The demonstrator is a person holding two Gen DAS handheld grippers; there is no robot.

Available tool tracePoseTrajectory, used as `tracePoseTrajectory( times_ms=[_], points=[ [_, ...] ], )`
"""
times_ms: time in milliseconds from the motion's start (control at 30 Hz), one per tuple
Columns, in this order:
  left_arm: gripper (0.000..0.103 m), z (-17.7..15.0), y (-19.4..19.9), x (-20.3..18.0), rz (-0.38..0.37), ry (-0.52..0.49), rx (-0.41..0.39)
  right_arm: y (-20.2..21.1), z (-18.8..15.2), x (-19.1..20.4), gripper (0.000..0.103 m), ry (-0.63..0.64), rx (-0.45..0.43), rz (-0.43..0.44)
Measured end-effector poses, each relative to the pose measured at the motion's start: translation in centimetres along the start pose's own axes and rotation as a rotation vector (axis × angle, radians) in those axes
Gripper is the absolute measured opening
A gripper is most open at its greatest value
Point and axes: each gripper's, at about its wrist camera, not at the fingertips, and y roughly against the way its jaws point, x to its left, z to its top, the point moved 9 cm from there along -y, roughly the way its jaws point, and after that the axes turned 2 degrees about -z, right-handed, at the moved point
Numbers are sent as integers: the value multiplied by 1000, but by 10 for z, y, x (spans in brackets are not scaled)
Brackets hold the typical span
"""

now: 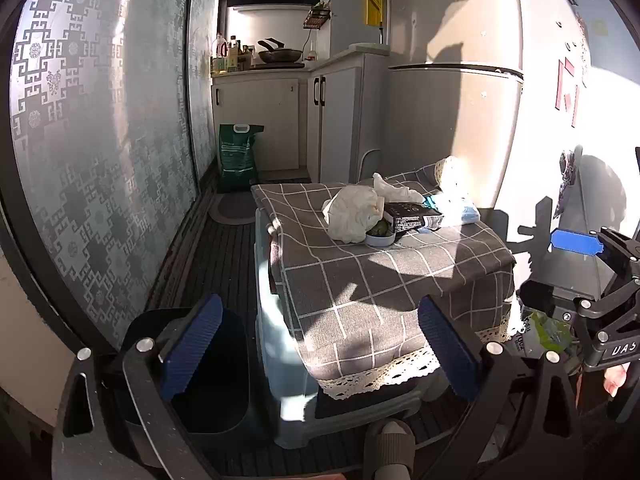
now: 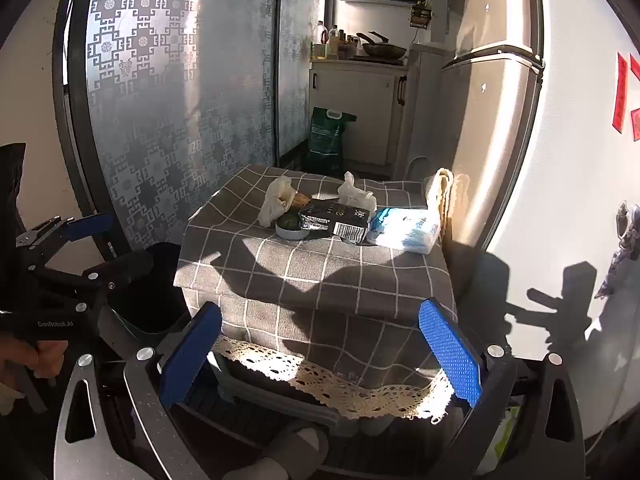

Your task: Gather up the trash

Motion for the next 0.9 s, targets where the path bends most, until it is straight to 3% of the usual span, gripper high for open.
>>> tracePoseTrajectory(
  times_ms=[900],
  points=[
    [100, 2, 3, -1, -5, -3, 6, 0, -4, -3, 100, -2, 8, -2]
  ],
)
